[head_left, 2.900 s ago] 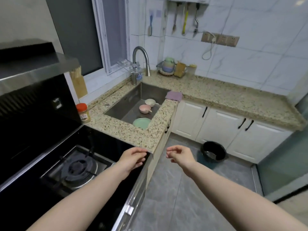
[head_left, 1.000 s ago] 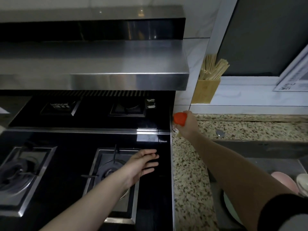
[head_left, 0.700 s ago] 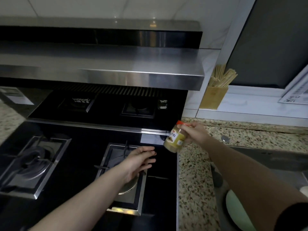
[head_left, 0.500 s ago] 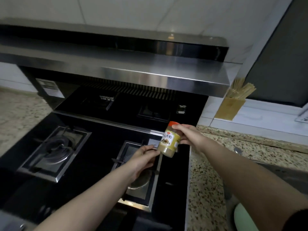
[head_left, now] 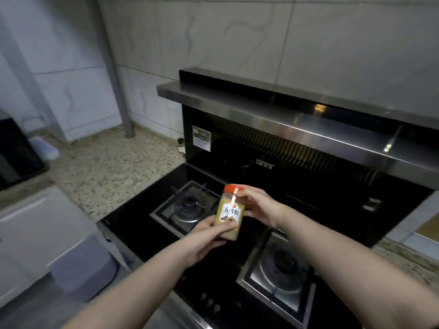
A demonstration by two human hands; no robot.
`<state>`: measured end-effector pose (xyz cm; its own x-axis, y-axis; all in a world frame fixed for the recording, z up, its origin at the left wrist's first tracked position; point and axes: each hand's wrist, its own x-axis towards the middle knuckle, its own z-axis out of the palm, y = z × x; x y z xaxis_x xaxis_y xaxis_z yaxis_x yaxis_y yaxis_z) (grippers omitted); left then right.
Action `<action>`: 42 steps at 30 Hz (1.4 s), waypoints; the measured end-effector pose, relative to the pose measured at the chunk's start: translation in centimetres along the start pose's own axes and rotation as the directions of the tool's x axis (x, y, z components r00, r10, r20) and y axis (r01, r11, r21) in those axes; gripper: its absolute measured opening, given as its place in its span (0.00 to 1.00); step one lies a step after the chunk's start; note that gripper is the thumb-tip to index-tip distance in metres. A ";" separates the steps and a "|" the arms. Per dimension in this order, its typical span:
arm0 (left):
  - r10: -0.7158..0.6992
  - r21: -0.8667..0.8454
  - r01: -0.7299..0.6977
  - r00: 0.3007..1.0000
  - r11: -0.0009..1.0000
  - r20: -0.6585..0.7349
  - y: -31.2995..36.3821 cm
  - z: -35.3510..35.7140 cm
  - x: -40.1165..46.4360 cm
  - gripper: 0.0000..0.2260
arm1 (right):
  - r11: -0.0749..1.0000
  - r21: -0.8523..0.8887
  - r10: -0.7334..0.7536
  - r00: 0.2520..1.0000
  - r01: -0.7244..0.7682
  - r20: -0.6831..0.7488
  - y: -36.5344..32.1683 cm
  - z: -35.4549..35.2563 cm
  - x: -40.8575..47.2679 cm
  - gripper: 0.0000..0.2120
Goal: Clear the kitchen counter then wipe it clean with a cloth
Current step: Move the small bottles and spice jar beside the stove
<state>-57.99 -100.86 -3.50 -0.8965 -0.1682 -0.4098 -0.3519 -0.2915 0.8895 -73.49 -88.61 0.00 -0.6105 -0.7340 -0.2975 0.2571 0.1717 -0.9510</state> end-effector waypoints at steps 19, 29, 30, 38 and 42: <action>0.325 0.328 -0.134 0.692 0.935 -0.644 1.7 -28.0 -7.6 0.32 | 1.000 0.008 0.020 0.946 -0.024 0.325 -1.7 30.0 12.6 0.22; 0.279 0.292 -0.126 0.770 0.948 -0.573 4.7 -38.3 -2.2 0.23 | 0.997 -0.083 0.037 0.949 -0.011 0.314 -2.6 33.2 24.0 0.23; 0.263 0.295 -0.109 0.788 0.949 -0.556 5.1 -39.2 -1.4 0.21 | 0.996 -0.091 0.045 0.946 -0.016 0.320 -2.6 33.1 25.2 0.22; 0.136 0.307 -0.005 0.904 0.952 -0.406 9.6 -43.1 7.2 0.27 | 0.990 -0.144 0.034 0.965 0.004 0.260 -3.7 29.9 32.9 0.26; 0.150 0.365 -0.025 0.936 0.931 -0.319 11.1 -43.4 11.5 0.24 | 0.983 -0.179 -0.029 0.994 0.047 0.102 -4.2 27.9 34.7 0.27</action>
<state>-60.51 -146.94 -7.10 -0.8058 -0.5019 -0.3143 -0.4035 0.0768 0.9118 -74.92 -133.13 -4.02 -0.5379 -0.8021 -0.2595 0.0892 0.2519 -0.9636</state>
